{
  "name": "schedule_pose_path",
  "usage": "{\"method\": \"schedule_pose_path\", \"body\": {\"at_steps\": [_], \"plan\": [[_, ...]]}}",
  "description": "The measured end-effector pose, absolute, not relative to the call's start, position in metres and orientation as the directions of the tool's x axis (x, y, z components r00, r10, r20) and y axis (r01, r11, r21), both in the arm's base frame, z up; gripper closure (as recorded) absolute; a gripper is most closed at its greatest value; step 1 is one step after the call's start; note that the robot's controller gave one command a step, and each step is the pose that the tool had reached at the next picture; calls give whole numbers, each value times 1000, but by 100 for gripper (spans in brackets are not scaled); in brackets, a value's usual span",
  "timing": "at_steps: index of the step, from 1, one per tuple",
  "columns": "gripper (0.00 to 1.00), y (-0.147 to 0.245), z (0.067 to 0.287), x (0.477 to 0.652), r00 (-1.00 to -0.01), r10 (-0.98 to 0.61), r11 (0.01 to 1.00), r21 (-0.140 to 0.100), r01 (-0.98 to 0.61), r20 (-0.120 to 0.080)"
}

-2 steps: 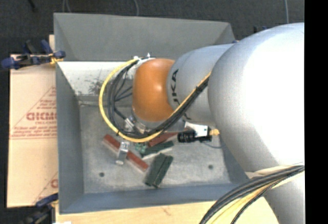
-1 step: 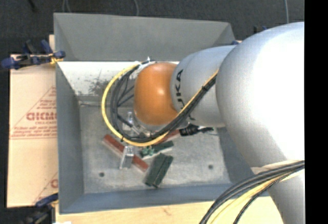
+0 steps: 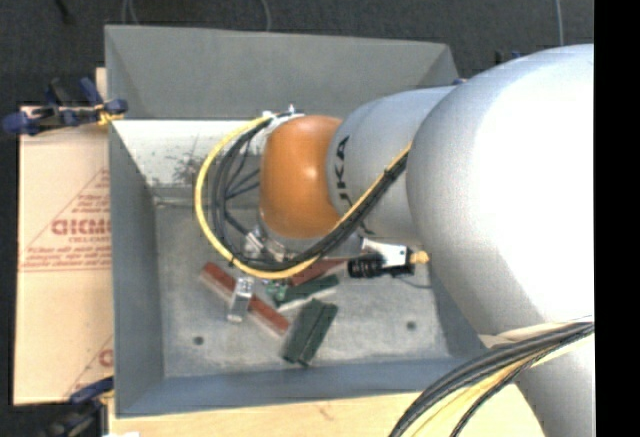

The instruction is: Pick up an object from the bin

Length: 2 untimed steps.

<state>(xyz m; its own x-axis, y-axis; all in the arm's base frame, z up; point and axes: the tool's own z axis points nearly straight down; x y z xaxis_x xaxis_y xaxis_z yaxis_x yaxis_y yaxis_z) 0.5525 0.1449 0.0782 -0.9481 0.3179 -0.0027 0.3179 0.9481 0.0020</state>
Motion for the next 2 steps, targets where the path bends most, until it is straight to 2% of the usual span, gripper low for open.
{"method": "schedule_pose_path", "body": {"at_steps": [1,2], "plan": [[100,144,78,551,-993,117,993,4,117,-2],[100,144,78,551,-993,117,993,4,117,-2]]}}
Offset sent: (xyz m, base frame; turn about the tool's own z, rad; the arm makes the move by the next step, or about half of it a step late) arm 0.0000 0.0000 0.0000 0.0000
